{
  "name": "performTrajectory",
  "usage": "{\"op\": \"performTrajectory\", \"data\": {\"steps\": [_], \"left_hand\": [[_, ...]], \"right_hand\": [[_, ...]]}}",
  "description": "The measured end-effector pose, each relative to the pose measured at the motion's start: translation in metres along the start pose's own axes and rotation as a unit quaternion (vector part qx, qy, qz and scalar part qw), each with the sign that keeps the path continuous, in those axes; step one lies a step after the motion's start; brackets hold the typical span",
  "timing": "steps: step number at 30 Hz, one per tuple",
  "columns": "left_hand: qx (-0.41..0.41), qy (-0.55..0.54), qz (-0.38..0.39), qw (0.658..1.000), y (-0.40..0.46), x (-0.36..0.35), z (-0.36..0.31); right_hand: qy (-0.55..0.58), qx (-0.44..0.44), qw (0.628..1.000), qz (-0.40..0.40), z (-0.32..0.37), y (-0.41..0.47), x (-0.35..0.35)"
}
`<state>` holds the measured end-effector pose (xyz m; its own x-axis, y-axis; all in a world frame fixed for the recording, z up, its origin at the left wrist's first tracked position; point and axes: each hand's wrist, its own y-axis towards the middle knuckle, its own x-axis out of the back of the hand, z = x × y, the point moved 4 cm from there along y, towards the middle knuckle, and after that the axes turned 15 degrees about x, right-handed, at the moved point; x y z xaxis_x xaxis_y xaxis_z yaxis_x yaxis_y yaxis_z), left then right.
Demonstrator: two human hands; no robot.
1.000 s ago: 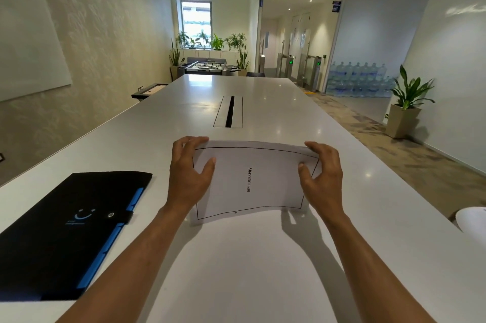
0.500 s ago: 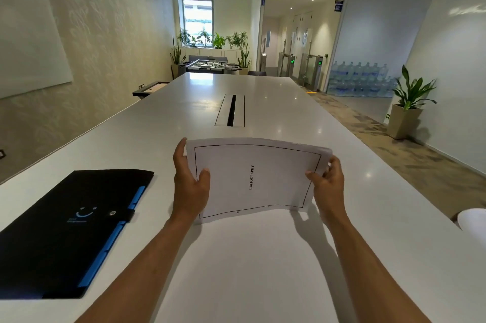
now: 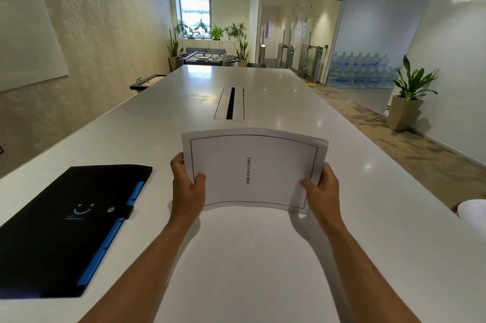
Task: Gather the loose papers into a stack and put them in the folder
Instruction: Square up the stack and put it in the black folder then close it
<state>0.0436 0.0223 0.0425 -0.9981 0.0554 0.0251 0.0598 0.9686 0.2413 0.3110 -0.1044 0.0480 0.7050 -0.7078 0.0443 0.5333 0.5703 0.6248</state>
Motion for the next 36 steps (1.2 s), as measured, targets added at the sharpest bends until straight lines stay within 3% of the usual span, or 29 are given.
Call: {"op": "performTrajectory", "data": {"steps": [4,11,17,22,25,28,32,34,36], "left_hand": [[0.054,-0.025,0.024,0.998,-0.009,-0.005,0.026],[0.003,-0.014,0.006,1.000,0.008,-0.002,0.014],[0.132,-0.071,0.024,0.988,-0.006,-0.008,0.048],[0.094,0.038,0.033,0.994,0.011,-0.003,0.030],[0.089,0.037,0.039,0.995,0.027,0.003,0.012],[0.147,-0.043,0.027,0.988,0.041,0.010,0.002],[0.242,-0.253,0.069,0.934,0.032,0.004,-0.001],[0.250,-0.336,0.055,0.906,0.022,-0.009,-0.002],[0.252,-0.354,0.054,0.899,0.009,-0.029,-0.007]], "right_hand": [[0.011,-0.031,0.999,0.012,-0.014,-0.014,-0.004],[0.006,-0.006,1.000,0.009,-0.011,-0.004,-0.003],[0.013,-0.059,0.998,0.021,-0.027,-0.022,-0.007],[-0.028,-0.068,0.997,0.036,-0.020,-0.015,-0.003],[-0.008,-0.101,0.995,0.020,-0.020,-0.008,0.003],[0.018,-0.141,0.990,-0.014,-0.027,-0.008,0.008],[0.081,-0.219,0.970,-0.073,-0.034,-0.015,0.007],[0.115,-0.253,0.954,-0.112,-0.035,-0.020,-0.002],[0.158,-0.249,0.945,-0.140,-0.034,-0.027,-0.020]]}}
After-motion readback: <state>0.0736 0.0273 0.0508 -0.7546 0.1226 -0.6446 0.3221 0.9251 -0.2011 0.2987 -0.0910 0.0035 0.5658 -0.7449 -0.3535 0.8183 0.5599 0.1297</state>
